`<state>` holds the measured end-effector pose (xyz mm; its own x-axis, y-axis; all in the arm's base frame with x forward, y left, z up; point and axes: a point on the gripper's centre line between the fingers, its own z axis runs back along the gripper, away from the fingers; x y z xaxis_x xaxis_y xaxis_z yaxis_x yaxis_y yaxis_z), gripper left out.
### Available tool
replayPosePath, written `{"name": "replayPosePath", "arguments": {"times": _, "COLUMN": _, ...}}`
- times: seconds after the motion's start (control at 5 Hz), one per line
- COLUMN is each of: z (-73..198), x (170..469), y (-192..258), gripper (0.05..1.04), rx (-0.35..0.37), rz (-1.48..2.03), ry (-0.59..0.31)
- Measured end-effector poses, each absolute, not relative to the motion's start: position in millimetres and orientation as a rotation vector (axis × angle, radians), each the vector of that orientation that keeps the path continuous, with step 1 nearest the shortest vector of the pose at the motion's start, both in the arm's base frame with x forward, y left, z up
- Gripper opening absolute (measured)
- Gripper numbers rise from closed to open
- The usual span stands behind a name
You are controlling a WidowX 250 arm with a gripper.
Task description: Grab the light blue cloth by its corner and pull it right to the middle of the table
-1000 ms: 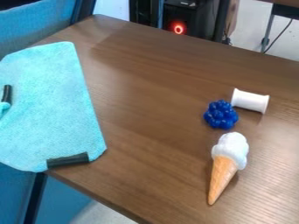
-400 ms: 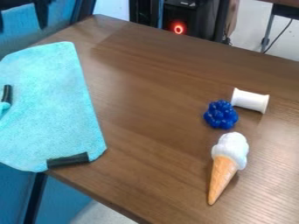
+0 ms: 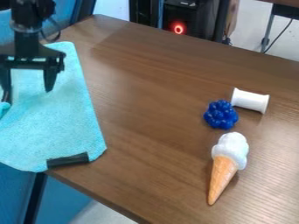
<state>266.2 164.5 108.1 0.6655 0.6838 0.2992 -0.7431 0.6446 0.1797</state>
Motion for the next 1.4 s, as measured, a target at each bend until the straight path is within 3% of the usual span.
{"name": "replayPosePath", "arguments": {"times": 0.2, "z": 114, "x": 255, "y": 163, "gripper": 0.999, "rx": 0.313, "rz": 0.778, "ry": -0.296}}
{"name": "replayPosePath", "arguments": {"times": 0.6, "z": 132, "x": 233, "y": 186, "gripper": 0.999, "rx": 0.309, "rz": 0.758, "ry": -0.354}}
{"name": "replayPosePath", "arguments": {"times": 1.0, "z": 111, "x": 231, "y": 203, "gripper": 0.999, "rx": 0.401, "rz": 0.727, "ry": -0.302}}
{"name": "replayPosePath", "arguments": {"times": 1.4, "z": 96, "x": 232, "y": 204, "gripper": 0.999, "rx": 0.457, "rz": 0.706, "ry": -0.306}}
